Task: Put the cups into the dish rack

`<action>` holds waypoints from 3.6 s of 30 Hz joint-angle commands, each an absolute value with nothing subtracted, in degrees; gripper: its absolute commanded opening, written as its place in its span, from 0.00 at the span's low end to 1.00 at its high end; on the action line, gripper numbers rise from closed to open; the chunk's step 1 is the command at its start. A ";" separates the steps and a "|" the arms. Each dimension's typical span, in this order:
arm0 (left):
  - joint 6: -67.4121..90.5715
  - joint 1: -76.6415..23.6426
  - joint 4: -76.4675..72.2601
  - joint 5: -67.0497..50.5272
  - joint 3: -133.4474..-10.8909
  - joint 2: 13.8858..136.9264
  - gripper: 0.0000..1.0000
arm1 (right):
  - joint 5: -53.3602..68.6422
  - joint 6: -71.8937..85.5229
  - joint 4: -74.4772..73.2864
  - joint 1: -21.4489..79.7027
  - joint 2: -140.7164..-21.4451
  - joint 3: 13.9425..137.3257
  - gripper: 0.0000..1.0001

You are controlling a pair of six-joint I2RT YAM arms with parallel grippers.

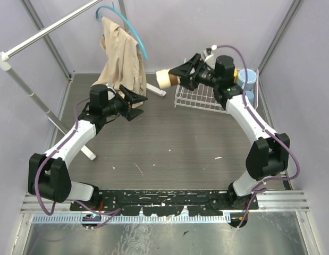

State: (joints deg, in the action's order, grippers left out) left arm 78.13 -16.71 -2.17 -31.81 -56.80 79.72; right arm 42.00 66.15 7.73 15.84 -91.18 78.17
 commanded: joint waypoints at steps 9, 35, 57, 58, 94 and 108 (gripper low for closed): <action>53.35 -15.25 25.51 -32.99 -61.51 74.68 0.87 | 18.01 31.34 -30.62 11.80 -101.51 108.49 0.24; 49.64 -15.16 27.47 -30.09 -62.78 80.16 0.92 | -10.93 10.82 -44.72 7.88 -127.95 139.34 0.21; 49.95 -15.18 24.43 -32.59 -63.54 84.80 0.92 | -13.12 7.92 -42.30 10.74 -122.72 122.31 0.20; 49.86 -15.19 24.43 -32.65 -63.25 84.55 0.92 | -13.34 7.88 -42.23 11.14 -122.46 121.57 0.20; 49.04 -15.15 25.22 -32.65 -61.48 81.26 0.93 | -20.01 6.39 -41.33 13.79 -119.93 115.48 0.77; 45.24 -15.12 26.34 -28.69 -61.50 79.04 0.97 | -19.13 6.39 -36.99 13.88 -112.19 110.37 1.00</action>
State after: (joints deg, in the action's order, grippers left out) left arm 48.21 -15.27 25.76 -30.76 -61.65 81.62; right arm -19.00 6.33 -40.77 13.45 -118.93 109.38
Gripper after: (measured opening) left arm 0.959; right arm 0.998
